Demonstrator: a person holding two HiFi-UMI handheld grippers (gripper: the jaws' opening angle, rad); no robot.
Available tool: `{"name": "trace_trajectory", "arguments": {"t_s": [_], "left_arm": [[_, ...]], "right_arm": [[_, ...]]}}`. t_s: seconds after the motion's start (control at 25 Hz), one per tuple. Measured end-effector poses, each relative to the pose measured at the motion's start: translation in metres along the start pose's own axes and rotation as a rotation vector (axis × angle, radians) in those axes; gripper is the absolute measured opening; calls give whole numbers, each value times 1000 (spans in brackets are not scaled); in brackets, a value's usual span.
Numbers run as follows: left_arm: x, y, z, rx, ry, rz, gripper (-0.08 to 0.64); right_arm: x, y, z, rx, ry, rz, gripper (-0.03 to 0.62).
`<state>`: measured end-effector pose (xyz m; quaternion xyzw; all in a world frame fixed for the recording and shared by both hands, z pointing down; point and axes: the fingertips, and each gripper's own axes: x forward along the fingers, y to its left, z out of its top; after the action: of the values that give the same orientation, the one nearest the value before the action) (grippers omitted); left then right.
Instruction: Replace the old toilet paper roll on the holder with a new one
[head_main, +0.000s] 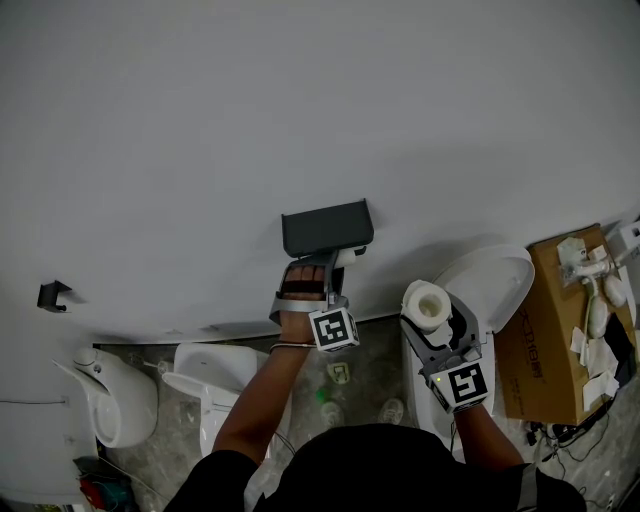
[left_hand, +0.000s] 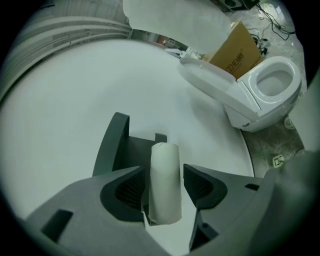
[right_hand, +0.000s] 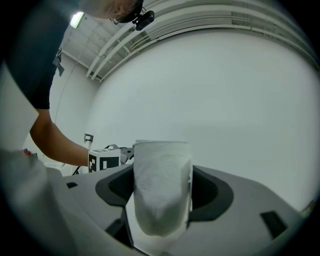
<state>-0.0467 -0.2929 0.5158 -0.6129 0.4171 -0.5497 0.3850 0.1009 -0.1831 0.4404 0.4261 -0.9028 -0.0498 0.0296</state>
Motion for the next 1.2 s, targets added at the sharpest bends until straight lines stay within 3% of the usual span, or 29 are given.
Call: {"name": "trace_trajectory", "arguments": {"t_s": [0.08,0.72,0.96,1.2], "left_arm": [[1,-2,-1,4,7,-8,183],[0,2,9,22,-20,22,178],[6,2,26,51,-48,24,178],[10,-2,47,132,-73,28,178]], "right_arm": [[0,-2,0,-1,-7,1,307],[2,-15,2,-9,10,-29,307],[-4,-21,0,-6,2,-48,307],[-17,-33,3,-43,-2,-82,307]]}}
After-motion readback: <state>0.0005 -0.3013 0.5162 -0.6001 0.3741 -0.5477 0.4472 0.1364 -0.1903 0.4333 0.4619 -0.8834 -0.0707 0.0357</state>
